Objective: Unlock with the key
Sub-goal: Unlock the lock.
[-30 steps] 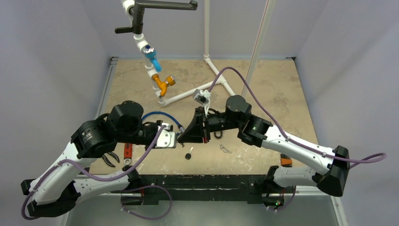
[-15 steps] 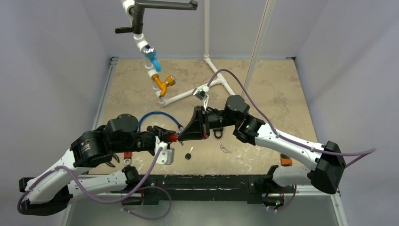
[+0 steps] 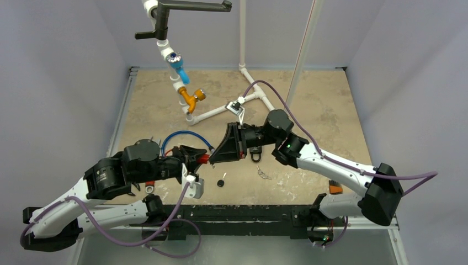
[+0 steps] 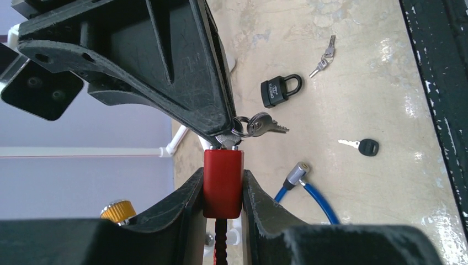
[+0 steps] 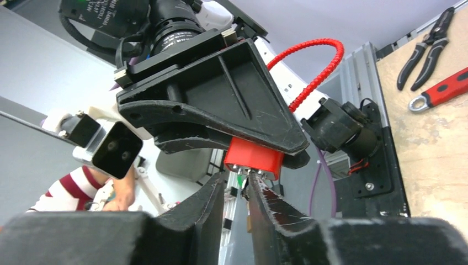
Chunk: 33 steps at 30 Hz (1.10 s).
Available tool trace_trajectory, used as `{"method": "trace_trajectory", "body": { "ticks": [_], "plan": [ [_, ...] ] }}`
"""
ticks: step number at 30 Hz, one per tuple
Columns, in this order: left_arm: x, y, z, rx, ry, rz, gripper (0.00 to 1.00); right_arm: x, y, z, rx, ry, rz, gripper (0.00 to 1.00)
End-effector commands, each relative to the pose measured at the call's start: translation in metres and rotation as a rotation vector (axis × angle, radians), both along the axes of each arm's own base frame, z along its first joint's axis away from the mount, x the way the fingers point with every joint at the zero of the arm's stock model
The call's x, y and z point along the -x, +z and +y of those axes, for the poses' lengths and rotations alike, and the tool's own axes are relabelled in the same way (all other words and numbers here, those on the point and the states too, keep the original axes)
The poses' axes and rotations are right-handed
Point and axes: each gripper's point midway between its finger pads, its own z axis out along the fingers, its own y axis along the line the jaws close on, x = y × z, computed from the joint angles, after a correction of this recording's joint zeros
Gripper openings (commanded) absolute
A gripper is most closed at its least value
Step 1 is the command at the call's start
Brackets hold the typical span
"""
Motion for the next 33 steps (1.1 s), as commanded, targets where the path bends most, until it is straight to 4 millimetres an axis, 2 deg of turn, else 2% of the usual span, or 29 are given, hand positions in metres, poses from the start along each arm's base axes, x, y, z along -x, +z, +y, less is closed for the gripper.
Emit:
{"method": "trace_trajectory", "body": {
  "ticks": [1,5,10,13,18,23,29,33],
  "plan": [
    [-0.015,0.066,-0.019,0.220,0.006,-0.185,0.00,0.017,0.001,-0.002,-0.002,0.090,0.057,0.29],
    [-0.017,0.064,-0.017,0.211,0.015,-0.193,0.00,0.018,0.000,-0.004,0.008,0.099,0.076,0.47],
    [-0.014,0.059,-0.014,0.202,0.017,-0.168,0.00,0.013,0.002,-0.012,0.019,0.082,0.059,0.75],
    [-0.011,0.053,-0.012,0.188,0.014,-0.145,0.00,0.004,0.011,-0.025,0.028,0.044,-0.013,0.97],
    [-0.005,0.043,-0.010,0.165,0.012,-0.064,0.00,-0.021,0.032,-0.053,0.042,-0.091,-0.178,0.99],
    [0.012,0.032,-0.013,0.181,-0.001,0.129,0.00,-0.053,0.040,-0.076,0.137,-0.337,-0.524,0.99],
    [0.038,0.018,-0.019,0.174,0.026,0.530,0.00,-0.051,0.061,-0.091,0.028,-0.431,-0.726,0.99],
    [0.050,0.017,-0.027,0.157,0.023,0.792,0.00,-0.043,0.065,-0.086,0.068,-0.404,-0.832,0.99]
  ]
}}
